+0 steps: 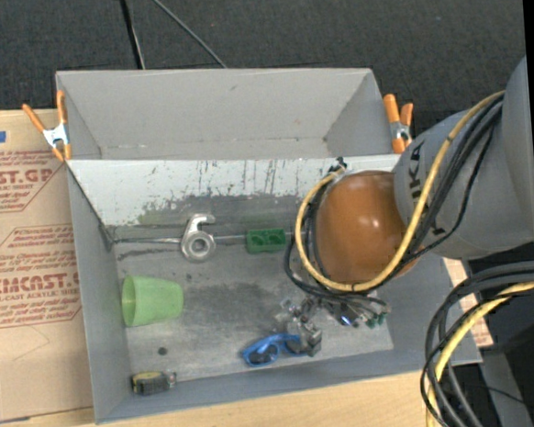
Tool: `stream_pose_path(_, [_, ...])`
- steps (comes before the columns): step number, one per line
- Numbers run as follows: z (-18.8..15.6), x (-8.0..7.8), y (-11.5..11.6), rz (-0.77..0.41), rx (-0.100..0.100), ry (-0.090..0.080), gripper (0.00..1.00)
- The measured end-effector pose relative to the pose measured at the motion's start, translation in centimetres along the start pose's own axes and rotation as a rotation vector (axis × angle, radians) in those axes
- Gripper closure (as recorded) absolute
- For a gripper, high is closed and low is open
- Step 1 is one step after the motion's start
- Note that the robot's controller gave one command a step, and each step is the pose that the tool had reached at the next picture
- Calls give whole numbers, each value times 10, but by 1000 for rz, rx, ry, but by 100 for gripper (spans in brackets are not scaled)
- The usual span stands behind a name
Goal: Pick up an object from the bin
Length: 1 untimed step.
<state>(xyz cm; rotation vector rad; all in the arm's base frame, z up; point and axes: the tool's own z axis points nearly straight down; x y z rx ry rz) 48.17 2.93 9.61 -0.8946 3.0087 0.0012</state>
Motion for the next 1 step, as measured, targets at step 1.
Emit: stream_pose_path(1, [-126, -31, -41, 29, 6, -8, 100])
